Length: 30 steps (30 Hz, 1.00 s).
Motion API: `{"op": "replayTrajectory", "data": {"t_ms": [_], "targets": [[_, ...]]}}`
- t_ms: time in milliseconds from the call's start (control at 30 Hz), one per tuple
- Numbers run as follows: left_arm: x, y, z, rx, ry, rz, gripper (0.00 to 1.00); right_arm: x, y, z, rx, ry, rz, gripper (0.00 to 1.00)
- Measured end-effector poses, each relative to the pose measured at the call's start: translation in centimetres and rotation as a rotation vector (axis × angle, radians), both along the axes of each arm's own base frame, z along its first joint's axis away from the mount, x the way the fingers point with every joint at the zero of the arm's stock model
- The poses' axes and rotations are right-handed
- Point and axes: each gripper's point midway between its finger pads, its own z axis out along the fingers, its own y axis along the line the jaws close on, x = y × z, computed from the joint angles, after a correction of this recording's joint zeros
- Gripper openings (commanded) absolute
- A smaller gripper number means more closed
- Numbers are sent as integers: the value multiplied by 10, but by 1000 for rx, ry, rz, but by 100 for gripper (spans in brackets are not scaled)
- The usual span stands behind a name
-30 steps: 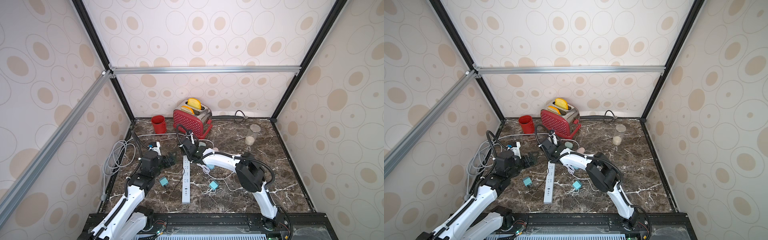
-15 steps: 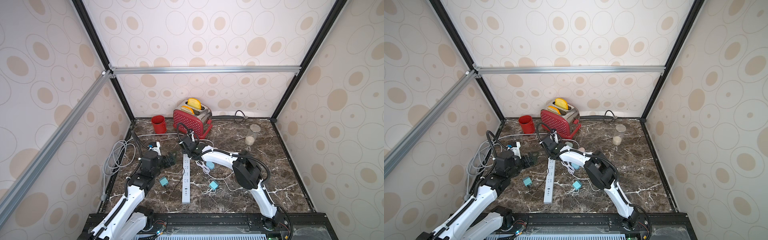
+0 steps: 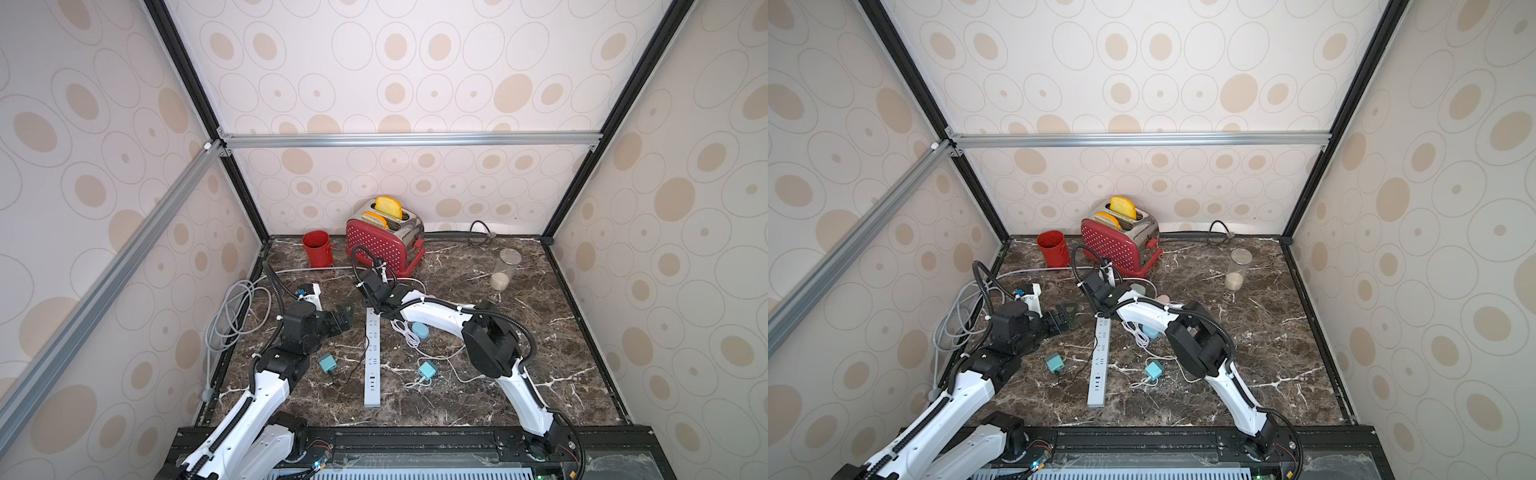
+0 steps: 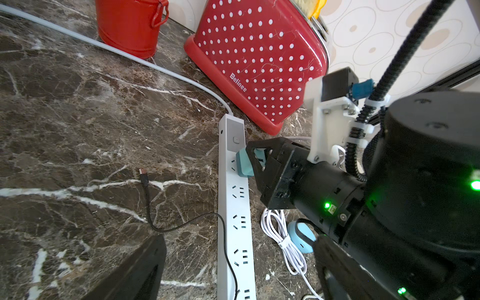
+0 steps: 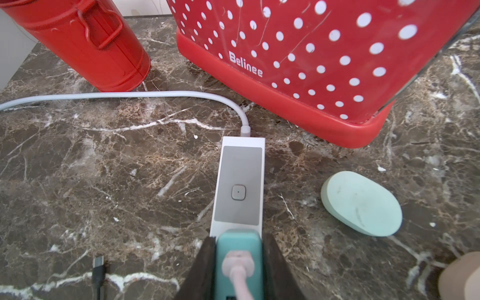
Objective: Charge the bluetooth headset
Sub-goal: Insert the plug into the socket.
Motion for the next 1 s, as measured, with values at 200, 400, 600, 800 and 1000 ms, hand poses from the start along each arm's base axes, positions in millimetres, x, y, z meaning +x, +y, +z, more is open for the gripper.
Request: {"op": "replayTrajectory", "data": {"t_ms": [200,400,600,800,1000], "targets": [[0,1,0,2,-1,3,91,-1,0,-3,7,2,-8,14],[0,1,0,2,-1,4,91,-3,0,-5,30,-18,-34,10],[0,1,0,1,-1,3,91,-4,0,-5,42,-27,-48,7],[0,1,0,1,-1,3,91,-2,3,-6,30,-19,-47,6],[0,1,0,1,-2,3,91,-3,4,-8,13,-16,-51,6]]}}
